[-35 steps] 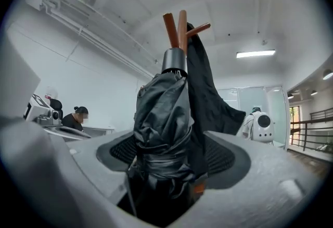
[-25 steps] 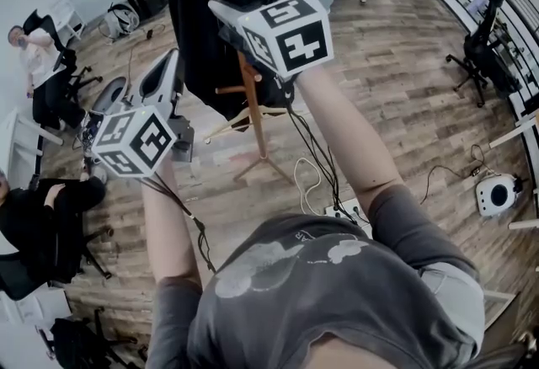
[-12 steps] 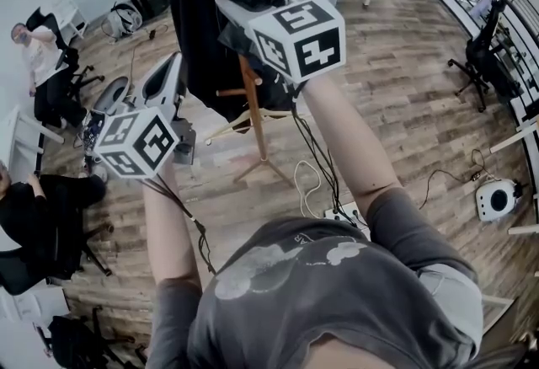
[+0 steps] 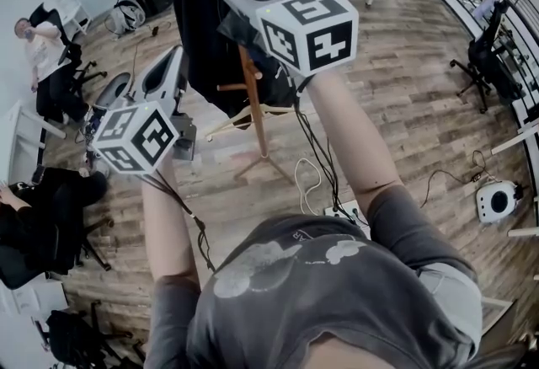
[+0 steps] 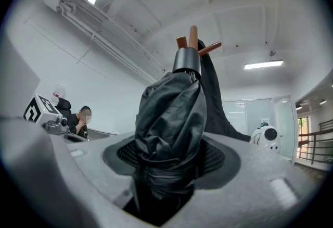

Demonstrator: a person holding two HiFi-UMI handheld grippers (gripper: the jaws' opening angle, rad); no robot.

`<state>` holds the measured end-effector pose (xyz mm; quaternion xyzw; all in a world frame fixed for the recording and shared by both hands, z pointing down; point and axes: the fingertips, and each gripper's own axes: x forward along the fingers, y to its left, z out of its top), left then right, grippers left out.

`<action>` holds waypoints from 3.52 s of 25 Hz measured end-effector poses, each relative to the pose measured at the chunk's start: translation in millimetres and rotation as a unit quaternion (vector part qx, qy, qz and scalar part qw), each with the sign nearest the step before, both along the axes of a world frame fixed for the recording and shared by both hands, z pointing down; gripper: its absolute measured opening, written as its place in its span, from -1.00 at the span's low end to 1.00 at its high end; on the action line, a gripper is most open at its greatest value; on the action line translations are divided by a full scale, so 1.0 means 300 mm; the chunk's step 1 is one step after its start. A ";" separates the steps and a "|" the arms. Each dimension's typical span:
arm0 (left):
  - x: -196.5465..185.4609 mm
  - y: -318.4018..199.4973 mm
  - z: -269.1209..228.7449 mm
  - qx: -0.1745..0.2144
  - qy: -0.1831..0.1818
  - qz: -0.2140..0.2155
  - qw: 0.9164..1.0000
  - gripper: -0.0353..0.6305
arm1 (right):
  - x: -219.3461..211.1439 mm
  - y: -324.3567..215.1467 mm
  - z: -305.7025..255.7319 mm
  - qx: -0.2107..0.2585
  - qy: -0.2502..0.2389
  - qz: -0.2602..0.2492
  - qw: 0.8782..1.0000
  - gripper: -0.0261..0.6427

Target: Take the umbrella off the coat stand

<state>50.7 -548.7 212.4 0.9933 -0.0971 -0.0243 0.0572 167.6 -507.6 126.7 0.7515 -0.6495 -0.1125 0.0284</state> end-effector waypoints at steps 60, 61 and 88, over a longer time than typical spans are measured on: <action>-0.364 0.713 0.241 -0.048 -0.024 -0.250 0.967 -0.88 | -0.288 0.639 0.329 0.012 -0.047 -0.237 0.970 -0.11; -0.380 0.736 0.251 -0.051 -0.024 -0.256 0.965 -0.88 | -0.306 0.654 0.340 0.011 -0.047 -0.247 0.968 -0.11; -0.739 1.192 0.463 -0.109 -0.012 -0.324 0.940 -0.88 | -0.651 1.025 0.581 -0.025 -0.077 -0.358 0.930 -0.11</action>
